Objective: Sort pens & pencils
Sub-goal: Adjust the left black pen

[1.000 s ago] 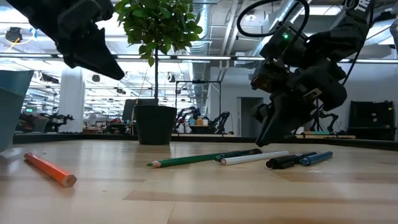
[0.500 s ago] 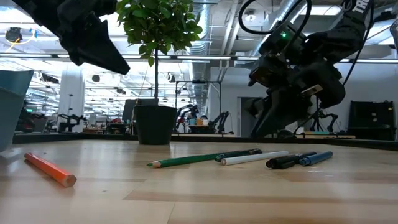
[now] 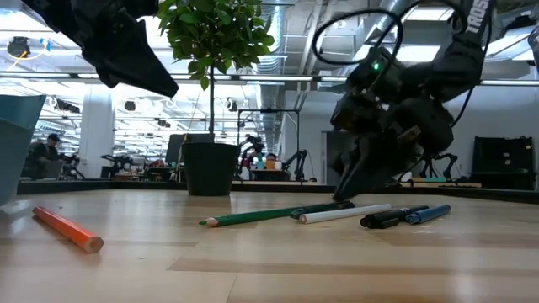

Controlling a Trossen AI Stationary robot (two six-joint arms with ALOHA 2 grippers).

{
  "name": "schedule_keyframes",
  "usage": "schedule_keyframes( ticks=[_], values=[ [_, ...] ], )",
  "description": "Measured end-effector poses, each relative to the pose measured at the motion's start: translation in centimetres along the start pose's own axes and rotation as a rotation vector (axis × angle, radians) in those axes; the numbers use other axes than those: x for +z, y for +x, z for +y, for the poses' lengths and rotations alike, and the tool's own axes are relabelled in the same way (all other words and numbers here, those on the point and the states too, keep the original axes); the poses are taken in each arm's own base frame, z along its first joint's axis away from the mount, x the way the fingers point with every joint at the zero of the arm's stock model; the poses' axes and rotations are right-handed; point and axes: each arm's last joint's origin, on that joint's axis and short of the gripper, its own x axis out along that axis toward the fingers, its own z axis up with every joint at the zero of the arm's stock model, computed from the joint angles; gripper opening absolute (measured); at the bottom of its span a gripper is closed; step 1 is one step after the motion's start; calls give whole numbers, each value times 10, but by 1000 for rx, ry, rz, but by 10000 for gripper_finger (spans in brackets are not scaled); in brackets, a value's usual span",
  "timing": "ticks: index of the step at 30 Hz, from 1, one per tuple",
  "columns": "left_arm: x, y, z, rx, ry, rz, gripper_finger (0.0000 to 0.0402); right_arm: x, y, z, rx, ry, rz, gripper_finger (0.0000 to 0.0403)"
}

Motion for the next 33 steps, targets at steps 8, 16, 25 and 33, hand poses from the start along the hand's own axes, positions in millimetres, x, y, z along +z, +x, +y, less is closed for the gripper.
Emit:
schedule_keyframes(
  ticks=[8,16,25,33],
  values=[
    [0,0,0,-10,4,9,63,4,7,-2,58,22,4,103],
    [-1,0,0,-16,5,18,63,5,10,2,98,33,13,103],
    [-1,0,0,-19,-14,21,63,4,12,7,108,33,23,103],
    [-1,0,0,-21,-23,23,63,7,12,4,-40,9,7,103]
  ],
)
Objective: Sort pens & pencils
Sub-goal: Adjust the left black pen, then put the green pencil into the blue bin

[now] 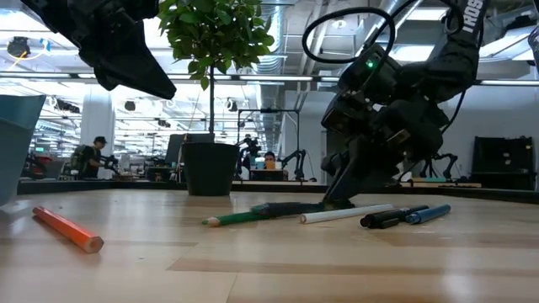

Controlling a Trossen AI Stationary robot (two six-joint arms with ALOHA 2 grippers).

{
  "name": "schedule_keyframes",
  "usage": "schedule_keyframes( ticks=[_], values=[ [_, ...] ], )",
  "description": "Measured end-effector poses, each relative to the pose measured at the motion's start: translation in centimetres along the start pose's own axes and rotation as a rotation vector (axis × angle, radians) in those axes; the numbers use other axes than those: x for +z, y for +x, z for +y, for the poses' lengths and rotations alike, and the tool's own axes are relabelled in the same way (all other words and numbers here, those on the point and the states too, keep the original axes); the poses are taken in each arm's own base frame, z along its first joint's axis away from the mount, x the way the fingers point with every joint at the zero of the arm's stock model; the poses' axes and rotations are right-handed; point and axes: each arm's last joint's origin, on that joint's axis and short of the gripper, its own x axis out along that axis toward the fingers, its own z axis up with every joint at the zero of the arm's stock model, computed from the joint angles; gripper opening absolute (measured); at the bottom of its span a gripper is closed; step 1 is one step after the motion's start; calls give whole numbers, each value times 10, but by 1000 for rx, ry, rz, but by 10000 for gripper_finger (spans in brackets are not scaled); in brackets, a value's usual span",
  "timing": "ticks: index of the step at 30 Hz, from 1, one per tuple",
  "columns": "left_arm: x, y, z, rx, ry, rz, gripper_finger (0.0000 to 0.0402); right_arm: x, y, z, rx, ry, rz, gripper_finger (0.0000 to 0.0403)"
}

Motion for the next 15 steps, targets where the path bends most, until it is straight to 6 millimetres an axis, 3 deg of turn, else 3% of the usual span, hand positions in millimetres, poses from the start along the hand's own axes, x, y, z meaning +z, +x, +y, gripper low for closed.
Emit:
schedule_keyframes(
  ticks=[15],
  values=[
    [-1,0,-1,-34,47,29,63,14,1,0,31,84,-69,103]
  ],
)
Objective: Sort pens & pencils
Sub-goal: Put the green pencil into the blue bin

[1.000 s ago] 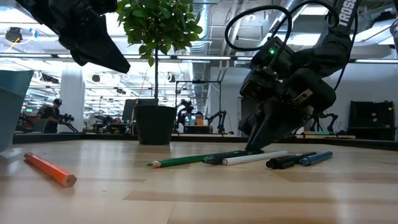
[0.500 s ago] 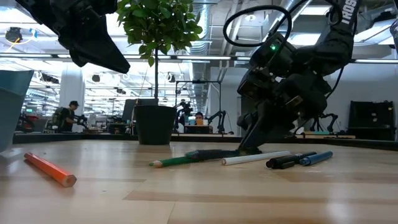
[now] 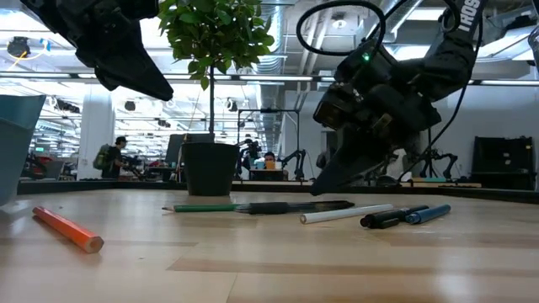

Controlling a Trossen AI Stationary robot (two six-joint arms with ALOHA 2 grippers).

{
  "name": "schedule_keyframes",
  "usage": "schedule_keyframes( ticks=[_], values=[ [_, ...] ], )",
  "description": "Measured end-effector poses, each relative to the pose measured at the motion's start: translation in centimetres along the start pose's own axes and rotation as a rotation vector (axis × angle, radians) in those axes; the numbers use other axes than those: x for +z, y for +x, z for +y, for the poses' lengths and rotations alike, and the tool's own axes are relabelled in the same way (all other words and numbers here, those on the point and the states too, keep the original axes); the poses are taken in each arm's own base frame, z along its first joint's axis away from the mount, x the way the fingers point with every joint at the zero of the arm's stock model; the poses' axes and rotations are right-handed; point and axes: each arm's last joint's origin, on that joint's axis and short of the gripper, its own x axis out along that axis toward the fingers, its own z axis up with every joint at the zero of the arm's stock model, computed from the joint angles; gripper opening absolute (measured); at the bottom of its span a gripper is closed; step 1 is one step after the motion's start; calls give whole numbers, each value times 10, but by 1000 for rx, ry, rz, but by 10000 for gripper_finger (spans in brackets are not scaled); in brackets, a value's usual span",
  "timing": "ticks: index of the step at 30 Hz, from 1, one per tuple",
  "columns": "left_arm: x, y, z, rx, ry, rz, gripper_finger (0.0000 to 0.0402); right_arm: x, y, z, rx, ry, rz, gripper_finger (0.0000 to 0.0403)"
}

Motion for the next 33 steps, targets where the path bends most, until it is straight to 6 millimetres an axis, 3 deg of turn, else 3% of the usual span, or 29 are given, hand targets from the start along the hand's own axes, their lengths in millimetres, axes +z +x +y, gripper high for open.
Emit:
schedule_keyframes(
  ticks=[8,18,25,33],
  values=[
    [0,0,0,-6,0,5,63,0,-1,1,109,111,13,103],
    [2,2,3,13,-20,-2,63,2,-4,-5,74,107,-5,103],
    [2,20,10,-2,-62,82,63,9,-3,-3,80,-78,-74,103],
    [-5,46,-1,-56,-64,121,63,9,-3,-2,83,-111,-79,103]
  ],
)
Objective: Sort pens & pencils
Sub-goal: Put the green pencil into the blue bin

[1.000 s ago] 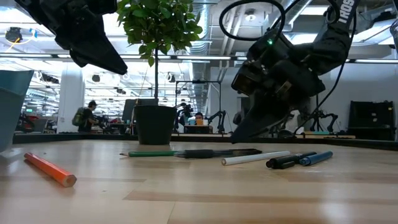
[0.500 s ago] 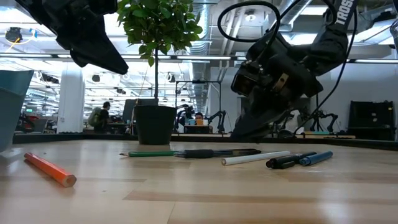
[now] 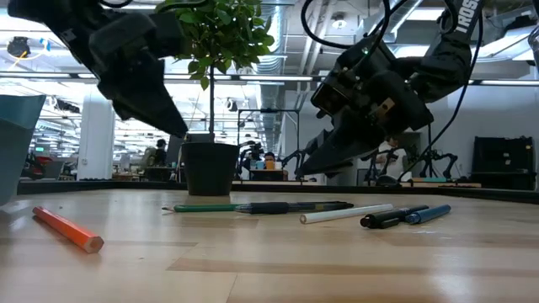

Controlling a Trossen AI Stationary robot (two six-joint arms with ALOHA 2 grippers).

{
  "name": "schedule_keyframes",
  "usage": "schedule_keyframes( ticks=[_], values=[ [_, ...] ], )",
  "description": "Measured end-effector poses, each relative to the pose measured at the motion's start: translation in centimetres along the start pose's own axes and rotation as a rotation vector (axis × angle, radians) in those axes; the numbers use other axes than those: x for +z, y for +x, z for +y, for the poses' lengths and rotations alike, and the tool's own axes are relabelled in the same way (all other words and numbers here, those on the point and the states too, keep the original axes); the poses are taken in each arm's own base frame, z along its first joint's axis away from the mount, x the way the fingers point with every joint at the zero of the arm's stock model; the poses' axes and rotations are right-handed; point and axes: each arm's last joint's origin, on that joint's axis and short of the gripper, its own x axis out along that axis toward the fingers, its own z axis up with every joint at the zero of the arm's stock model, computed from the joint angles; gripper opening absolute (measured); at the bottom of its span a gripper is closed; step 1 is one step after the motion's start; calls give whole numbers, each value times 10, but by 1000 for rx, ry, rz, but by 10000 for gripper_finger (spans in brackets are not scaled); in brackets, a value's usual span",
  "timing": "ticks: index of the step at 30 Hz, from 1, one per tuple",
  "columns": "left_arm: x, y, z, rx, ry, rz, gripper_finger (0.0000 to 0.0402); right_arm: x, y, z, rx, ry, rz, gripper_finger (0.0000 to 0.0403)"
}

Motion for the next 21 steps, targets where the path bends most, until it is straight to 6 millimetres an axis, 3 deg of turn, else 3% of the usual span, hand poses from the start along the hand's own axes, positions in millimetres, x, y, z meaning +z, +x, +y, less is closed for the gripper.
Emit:
schedule_keyframes(
  ticks=[8,13,21],
  values=[
    [-8,18,-7,-52,7,45,63,10,-14,-2,-19,-24,-13,103],
    [-9,18,-9,-65,6,49,63,22,-30,4,-39,-39,-22,103],
    [-16,28,-11,-57,21,68,63,29,-36,8,-49,-56,-49,103]
  ],
)
